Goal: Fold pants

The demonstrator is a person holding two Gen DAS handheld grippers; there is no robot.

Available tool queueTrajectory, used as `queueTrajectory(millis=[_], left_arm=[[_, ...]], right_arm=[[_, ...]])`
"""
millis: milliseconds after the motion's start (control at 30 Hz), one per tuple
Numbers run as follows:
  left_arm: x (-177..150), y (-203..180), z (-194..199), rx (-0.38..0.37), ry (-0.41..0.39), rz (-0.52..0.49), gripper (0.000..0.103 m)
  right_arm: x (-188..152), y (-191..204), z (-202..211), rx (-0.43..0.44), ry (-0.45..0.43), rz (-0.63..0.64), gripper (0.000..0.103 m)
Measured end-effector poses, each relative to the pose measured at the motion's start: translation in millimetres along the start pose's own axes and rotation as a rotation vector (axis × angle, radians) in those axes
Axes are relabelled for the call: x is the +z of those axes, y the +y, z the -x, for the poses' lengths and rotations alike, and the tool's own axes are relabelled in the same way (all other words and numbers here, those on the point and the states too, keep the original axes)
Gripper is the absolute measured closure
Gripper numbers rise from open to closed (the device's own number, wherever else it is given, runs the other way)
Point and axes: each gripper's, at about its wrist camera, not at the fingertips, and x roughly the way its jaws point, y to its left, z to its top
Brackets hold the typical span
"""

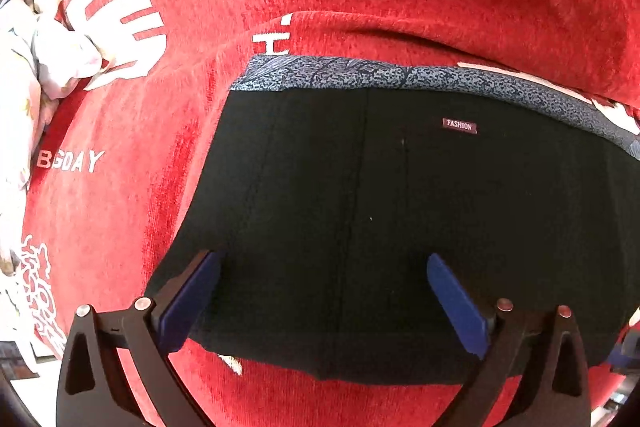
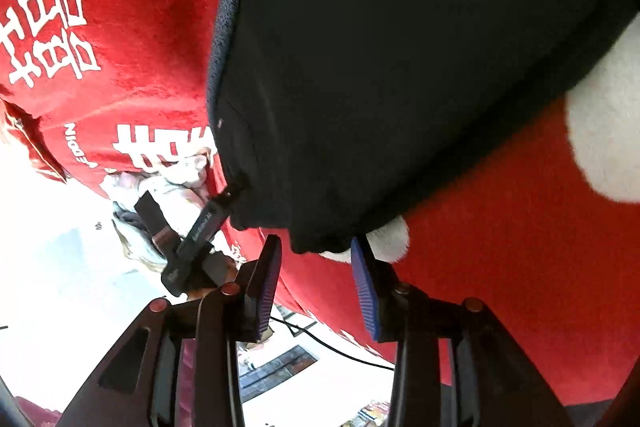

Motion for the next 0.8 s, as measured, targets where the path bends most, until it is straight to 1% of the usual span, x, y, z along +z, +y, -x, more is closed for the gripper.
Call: queueTrajectory(millis=[100,167,200,267,300,367,400,467,500,533,567,600,633,700,733,767,800], left_arm=[[-0.1,0.6,-0.2,-0.006,-0.002,-0.003,0.0],[-0.6,1.4,-0.8,-0.014,-0.006,-0.006,0.0],[-1.0,2.1,-0.8,-0.019,-0.009,-0.008,0.0],[-0.4,2.5,1.7,-0.012,0.001,-0.017,0.0],[-0.9,1.8,4.0,-0.004,0.0,-0.031,0.0],[-4.6,0.6,7.0,0.002,-0.012,-0.066,0.0],[-8.2,0.8,6.2,0.001,-0.015,-0.078,0.0],[-11.6,3.4,3.8,-0.009,-0.017,-0.063,0.0],[-11.7,4.6,3.6,-0.013,-0.013,-0.046,0.0],[-11.1,4.3,4.6,-0.006,-0.007,-0.042,0.0],[-10.3,2.6,7.3,0.008,-0.003,-0.048,0.0],[-10.2,0.7,9.5,0.02,0.002,-0.055,0.0],[-10.2,-1.2,12.5,0.031,0.009,-0.062,0.0],[-12.5,-6.3,23.3,0.021,0.007,-0.063,0.0],[-13.5,-10.5,30.7,0.003,-0.005,-0.064,0.0],[-14.3,-18.7,40.3,-0.023,-0.023,-0.073,0.0],[-14.0,-25.8,45.8,-0.038,-0.036,-0.083,0.0]], right_arm=[[5.3,2.7,-1.4,0.046,-0.043,-0.011,0.062],[9.1,0.4,-5.6,0.048,-0.052,-0.046,0.062],[10.5,-0.7,-8.1,0.029,-0.057,-0.062,0.068],[10.5,7.2,-8.7,-0.046,-0.071,-0.052,0.092],[7.4,20.9,-4.6,-0.06,-0.088,0.001,0.093],[-1.4,43.8,3.5,-0.093,-0.107,0.114,0.094],[-6.4,49.5,6.1,-0.11,-0.107,0.147,0.094],[-12.0,43.3,2.2,-0.187,-0.098,0.163,0.094],[-11.7,32.7,-4.3,-0.237,-0.083,0.153,0.094],[-10.9,23.4,-8.5,-0.247,-0.069,0.134,0.094],[-9.8,16.4,-7.4,-0.206,-0.066,0.103,0.094],[-9.0,14.8,-4.0,-0.185,-0.063,0.084,0.092],[-8.7,15.8,3.2,-0.175,-0.058,0.079,0.088],[-8.8,20.2,22.1,-0.188,-0.062,0.106,0.079],[-7.8,21.7,38.4,-0.204,-0.091,0.124,0.078],[-5.1,20.0,55.6,-0.219,-0.13,0.124,0.074],[-1.4,16.8,69.2,-0.23,-0.166,0.108,0.068]])
